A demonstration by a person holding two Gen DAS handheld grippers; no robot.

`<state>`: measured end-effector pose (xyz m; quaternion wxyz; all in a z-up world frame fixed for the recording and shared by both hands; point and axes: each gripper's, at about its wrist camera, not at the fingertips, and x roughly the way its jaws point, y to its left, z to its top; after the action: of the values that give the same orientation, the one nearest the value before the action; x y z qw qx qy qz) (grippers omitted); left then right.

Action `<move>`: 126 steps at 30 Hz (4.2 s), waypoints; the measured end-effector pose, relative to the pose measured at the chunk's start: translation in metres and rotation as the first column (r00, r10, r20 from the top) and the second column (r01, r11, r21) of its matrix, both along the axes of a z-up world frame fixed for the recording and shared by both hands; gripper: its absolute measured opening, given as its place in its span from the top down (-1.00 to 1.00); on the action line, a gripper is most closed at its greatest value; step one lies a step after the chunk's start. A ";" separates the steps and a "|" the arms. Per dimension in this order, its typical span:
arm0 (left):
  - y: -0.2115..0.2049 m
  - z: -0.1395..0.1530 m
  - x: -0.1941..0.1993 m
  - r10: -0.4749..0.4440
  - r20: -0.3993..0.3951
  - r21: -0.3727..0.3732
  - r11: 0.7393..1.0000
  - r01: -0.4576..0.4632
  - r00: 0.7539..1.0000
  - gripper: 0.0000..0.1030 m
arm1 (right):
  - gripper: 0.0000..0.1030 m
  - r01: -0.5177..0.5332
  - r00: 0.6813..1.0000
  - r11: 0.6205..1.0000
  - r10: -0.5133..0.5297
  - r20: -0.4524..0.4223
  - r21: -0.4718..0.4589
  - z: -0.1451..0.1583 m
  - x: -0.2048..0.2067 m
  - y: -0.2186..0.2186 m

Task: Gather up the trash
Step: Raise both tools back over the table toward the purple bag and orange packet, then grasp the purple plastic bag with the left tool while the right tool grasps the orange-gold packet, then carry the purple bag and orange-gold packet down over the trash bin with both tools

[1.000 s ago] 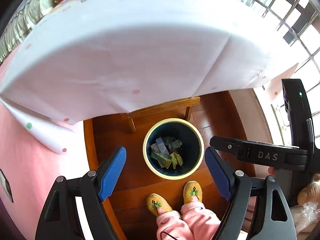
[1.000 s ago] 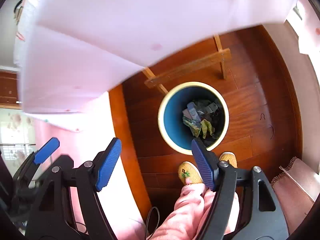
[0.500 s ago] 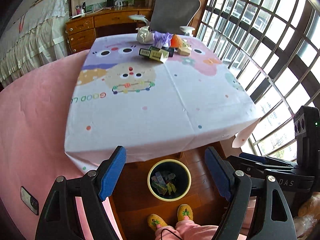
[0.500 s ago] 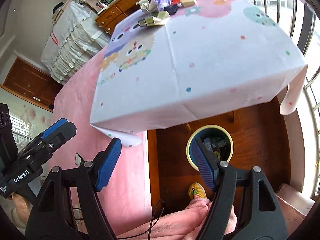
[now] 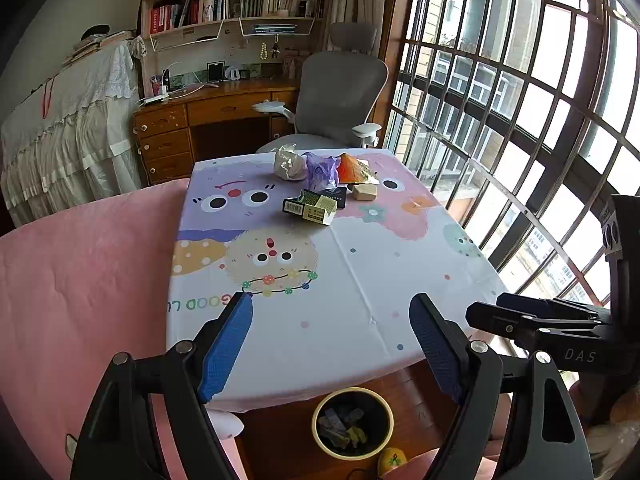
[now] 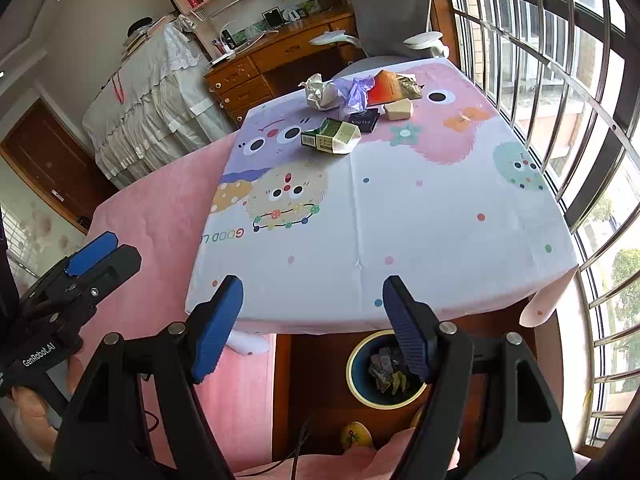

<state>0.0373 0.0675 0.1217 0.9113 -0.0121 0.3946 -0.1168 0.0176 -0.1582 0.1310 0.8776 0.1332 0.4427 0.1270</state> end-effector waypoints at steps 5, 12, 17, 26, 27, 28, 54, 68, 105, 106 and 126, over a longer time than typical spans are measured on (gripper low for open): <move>-0.013 -0.009 0.047 0.004 -0.038 0.006 1.000 -0.004 0.999 -0.59 | -0.36 -0.015 0.999 1.000 0.016 0.042 -0.026 0.019 0.045 -0.014; -0.054 -0.027 0.159 0.062 -0.081 0.043 0.997 -0.059 0.995 -0.59 | -0.36 -0.083 0.994 0.996 0.085 0.071 -0.040 0.014 0.167 -0.063; -0.095 -0.042 0.276 0.146 -0.164 0.057 0.989 -0.138 0.976 -0.59 | -0.36 -0.152 0.986 0.987 0.156 0.059 -0.059 0.004 0.280 -0.108; -0.171 -0.100 0.462 0.219 -0.261 0.164 0.970 -0.181 0.940 -0.59 | -0.36 -0.307 0.951 0.939 0.307 -0.027 -0.154 -0.044 0.481 -0.153; -0.175 -0.111 0.479 0.226 -0.271 0.173 0.968 -0.183 0.936 -0.59 | -0.36 -0.327 0.945 0.932 0.326 -0.035 -0.158 -0.053 0.501 -0.154; -0.179 -0.121 0.495 0.236 -0.284 0.182 0.965 -0.189 0.929 -0.59 | -0.36 -0.344 0.939 0.924 0.341 -0.043 -0.169 -0.064 0.522 -0.154; -0.153 -0.293 0.644 0.354 -0.525 0.072 0.925 -0.374 0.774 0.32 | -0.52 -0.707 0.706 0.664 0.682 -0.191 -0.244 -0.214 0.711 -0.047; -0.170 -0.289 0.653 0.322 -0.497 0.060 0.939 -0.338 0.806 0.60 | 0.62 -0.783 0.614 0.530 0.742 -0.270 -0.325 -0.224 0.701 -0.003; -0.059 -0.106 0.162 -0.027 -0.223 -0.070 0.997 0.012 0.974 0.69 | 0.83 -0.261 0.957 0.956 0.275 0.097 -0.135 -0.047 0.183 -0.030; -0.053 -0.109 0.147 -0.040 -0.218 -0.075 0.997 0.024 0.975 0.69 | 0.83 -0.240 0.963 0.961 0.254 0.092 -0.137 -0.052 0.162 -0.024; -0.038 -0.203 -0.070 -0.233 -0.377 -0.085 0.973 0.217 0.897 0.69 | 0.83 -0.098 0.977 0.970 0.052 -0.206 -0.222 -0.151 -0.084 0.001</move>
<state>-0.0329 0.0291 -0.0809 0.7962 -0.0076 0.5617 -0.2245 -0.0667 -0.1569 -0.0200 0.8331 0.0255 0.5445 0.0940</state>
